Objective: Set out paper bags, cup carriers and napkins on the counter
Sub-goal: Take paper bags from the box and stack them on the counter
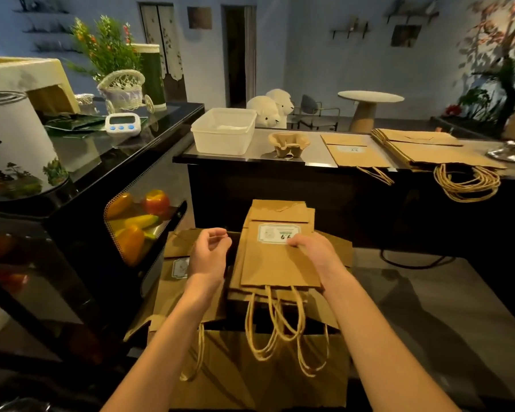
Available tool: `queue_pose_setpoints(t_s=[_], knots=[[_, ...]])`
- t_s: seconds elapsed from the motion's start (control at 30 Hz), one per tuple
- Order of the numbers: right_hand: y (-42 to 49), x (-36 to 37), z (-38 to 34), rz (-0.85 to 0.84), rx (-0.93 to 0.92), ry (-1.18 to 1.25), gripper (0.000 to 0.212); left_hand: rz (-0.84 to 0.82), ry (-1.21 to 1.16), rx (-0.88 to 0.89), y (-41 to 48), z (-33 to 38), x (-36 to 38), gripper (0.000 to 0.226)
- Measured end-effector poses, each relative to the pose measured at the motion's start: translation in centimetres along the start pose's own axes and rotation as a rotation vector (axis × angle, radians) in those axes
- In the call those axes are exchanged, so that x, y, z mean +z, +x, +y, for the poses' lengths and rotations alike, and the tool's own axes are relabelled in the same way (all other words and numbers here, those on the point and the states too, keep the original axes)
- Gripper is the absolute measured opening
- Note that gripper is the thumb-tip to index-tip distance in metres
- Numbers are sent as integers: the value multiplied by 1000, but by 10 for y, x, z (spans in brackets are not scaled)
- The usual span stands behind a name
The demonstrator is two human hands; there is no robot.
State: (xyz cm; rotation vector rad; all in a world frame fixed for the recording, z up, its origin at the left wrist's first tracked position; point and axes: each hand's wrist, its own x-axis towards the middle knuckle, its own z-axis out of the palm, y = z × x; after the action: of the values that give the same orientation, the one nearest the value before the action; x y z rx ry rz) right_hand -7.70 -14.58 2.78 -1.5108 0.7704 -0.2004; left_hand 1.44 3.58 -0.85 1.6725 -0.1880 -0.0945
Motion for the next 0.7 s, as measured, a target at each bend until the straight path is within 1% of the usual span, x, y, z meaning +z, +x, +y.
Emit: queue_pose_setpoints(t_s=[0.07, 0.2, 0.27, 0.33, 0.37, 0.4, 0.47, 0.53, 0.57, 0.63, 0.67, 0.7], knots=[[-1, -22, 1, 64, 25, 14, 28, -79, 64, 11, -1, 4, 9, 18], [-8, -57, 14, 182, 41, -6, 38, -324, 345, -1, -9, 6, 41, 12], [-8, -63, 27, 246, -2, -17, 40, -380, 416, -14, -15, 3, 59, 5], [-6, -63, 40, 316, -32, -124, 44, -421, 438, -29, -21, 0, 73, 5], [-6, -62, 45, 355, -29, -211, 49, -446, 440, -44, -23, -1, 78, 8], [-4, -61, 48, 368, -28, -249, 52, -469, 451, -64, -25, -1, 83, 15], [-1, -60, 54, 332, -57, -170, 48, -493, 493, -95, -30, 1, 89, 28], [-4, -58, 53, 335, -119, -138, 43, -482, 508, -93, -32, 2, 94, 38], [-5, -57, 52, 345, -164, -157, 48, -466, 492, -89, -34, 2, 95, 44], [-9, -57, 48, 318, -262, -143, 71, -444, 414, -104, -37, 3, 95, 52], [-11, -56, 45, 277, -279, -85, 83, -435, 345, -121, -38, 6, 95, 50], [-14, -54, 41, 230, -276, -28, 88, -427, 265, -136, -40, 11, 94, 45]])
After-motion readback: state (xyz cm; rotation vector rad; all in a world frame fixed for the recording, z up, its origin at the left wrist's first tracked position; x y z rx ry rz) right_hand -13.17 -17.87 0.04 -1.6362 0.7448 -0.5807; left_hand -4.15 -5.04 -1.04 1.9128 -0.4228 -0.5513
